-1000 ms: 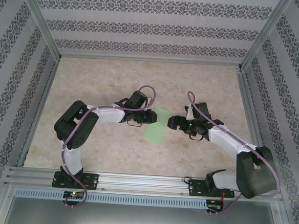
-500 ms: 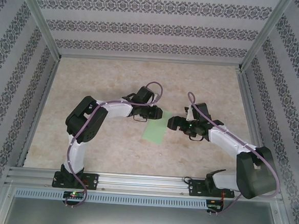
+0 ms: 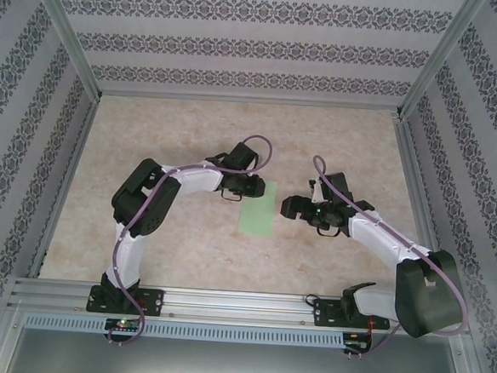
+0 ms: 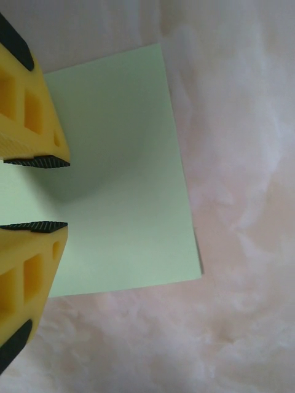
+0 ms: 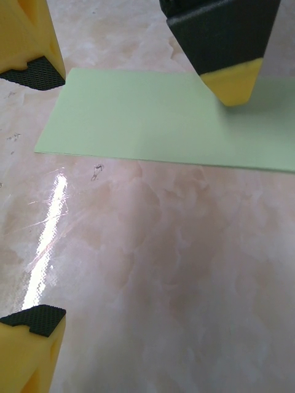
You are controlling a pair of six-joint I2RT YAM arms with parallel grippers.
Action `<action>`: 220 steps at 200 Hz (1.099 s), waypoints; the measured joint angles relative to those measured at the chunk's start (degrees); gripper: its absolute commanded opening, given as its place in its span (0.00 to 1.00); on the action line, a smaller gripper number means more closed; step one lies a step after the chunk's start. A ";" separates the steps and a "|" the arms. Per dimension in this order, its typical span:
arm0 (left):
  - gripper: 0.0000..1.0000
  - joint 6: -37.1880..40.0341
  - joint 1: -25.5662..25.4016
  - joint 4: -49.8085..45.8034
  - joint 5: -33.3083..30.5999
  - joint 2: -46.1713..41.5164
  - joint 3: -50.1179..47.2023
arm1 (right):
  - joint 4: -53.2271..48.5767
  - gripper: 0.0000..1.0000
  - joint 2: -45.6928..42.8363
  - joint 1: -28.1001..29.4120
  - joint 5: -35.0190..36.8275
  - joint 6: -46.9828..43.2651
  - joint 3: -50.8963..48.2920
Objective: Fold a paper plane with a square sheet of paper (fold left side to right side)
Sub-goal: Fold the triangle a second time at the center of the table.
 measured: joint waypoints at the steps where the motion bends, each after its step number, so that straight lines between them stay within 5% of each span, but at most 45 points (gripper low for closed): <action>1: 0.33 0.02 0.00 -0.09 -0.17 -0.11 -0.11 | 0.00 0.92 0.02 0.00 0.00 0.00 0.00; 73: 0.40 -0.15 0.81 -2.43 -2.08 -6.43 -5.01 | 0.92 0.81 5.20 0.66 -2.64 0.68 0.72; 119: 0.36 -2.82 2.80 -1.09 2.19 -13.09 -8.74 | 3.10 0.78 8.52 1.62 -5.01 2.49 2.49; 220: 0.28 -6.54 2.99 2.67 11.61 -11.58 -14.91 | 4.17 0.75 13.16 3.82 -6.47 4.44 4.37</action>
